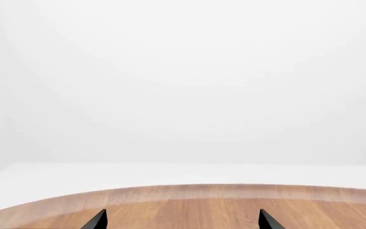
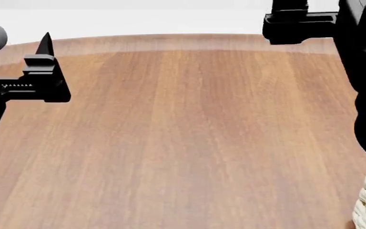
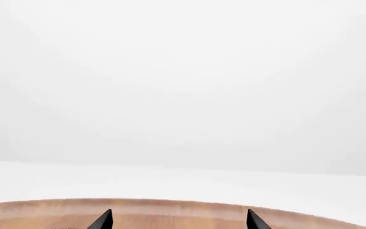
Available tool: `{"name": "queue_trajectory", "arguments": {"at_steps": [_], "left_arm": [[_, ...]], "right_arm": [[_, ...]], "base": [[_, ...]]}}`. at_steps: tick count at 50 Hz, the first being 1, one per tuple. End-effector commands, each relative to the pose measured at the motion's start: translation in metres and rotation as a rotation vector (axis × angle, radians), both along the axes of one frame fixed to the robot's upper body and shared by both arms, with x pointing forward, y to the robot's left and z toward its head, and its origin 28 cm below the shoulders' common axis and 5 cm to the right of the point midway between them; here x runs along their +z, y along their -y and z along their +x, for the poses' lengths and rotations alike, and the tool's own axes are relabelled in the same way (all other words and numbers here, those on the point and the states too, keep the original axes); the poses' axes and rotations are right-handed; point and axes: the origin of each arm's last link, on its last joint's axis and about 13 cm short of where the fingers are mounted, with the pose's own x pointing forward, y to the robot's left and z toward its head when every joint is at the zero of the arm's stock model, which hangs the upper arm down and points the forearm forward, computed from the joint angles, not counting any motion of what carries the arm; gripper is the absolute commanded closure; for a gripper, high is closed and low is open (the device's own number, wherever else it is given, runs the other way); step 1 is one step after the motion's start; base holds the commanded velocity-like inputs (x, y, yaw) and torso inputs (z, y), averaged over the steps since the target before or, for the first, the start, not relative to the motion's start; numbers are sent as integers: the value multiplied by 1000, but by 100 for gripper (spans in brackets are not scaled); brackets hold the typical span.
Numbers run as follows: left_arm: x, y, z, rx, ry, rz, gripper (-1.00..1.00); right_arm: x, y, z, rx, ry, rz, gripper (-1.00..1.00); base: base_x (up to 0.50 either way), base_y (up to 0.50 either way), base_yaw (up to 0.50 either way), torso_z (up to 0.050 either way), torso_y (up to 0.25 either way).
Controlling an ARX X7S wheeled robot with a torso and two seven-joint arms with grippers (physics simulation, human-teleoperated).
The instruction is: Pick the milk and place it in the basket.
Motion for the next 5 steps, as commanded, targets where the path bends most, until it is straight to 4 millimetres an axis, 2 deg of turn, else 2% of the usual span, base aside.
{"name": "queue_trajectory", "arguments": {"at_steps": [1, 5], "left_arm": [[0, 0, 0, 4, 2, -12, -100], [0, 0, 0, 7, 7, -16, -100]], "right_arm": [[-21, -37, -4, 13, 78, -146, -100], [-28, -42, -4, 19, 74, -154, -100]], "base": [[0, 0, 0, 0, 0], [0, 0, 0, 0, 0]]}}
